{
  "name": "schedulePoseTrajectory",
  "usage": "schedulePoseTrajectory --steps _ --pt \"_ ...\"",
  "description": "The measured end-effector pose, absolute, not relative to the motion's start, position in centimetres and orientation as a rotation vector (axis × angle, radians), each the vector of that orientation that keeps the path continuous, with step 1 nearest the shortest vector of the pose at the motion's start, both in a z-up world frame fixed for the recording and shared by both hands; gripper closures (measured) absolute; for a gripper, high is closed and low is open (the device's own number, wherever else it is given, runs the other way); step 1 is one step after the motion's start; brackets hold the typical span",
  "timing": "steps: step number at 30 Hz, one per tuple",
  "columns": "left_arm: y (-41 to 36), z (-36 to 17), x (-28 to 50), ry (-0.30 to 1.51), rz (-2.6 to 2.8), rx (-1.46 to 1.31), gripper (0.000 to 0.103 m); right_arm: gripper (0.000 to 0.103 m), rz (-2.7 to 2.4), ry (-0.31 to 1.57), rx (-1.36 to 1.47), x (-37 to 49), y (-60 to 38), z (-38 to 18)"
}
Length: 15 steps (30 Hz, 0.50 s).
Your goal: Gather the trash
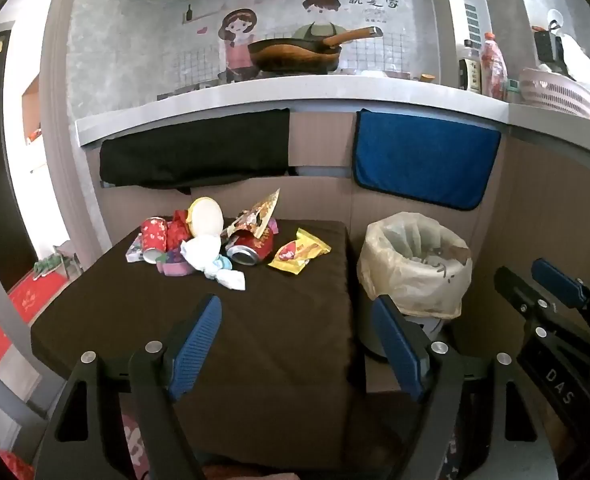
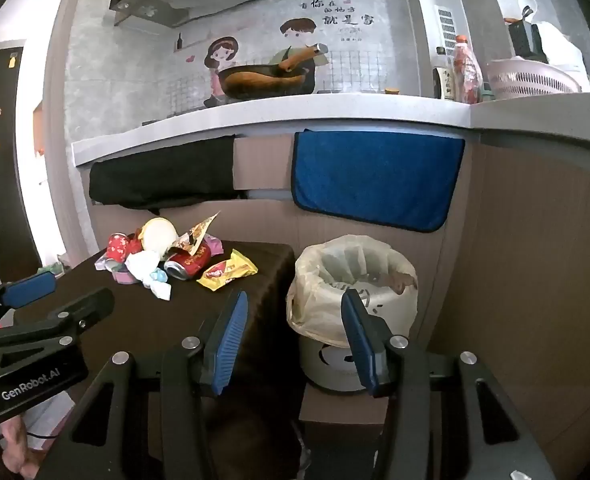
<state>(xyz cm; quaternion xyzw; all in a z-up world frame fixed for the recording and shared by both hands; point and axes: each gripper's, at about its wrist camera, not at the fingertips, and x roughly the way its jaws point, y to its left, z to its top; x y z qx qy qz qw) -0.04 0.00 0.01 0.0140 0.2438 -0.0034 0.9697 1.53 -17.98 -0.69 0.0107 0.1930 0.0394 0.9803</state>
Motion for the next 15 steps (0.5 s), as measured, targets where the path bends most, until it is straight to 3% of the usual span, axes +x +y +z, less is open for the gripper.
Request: schedulePoseTrajectory --steps 15 --pt "-0.4 1.1 -0.4 0.493 -0.006 0.029 0.025 0.057 0.073 0.391 0.009 1.6 -17.9 -0.7"
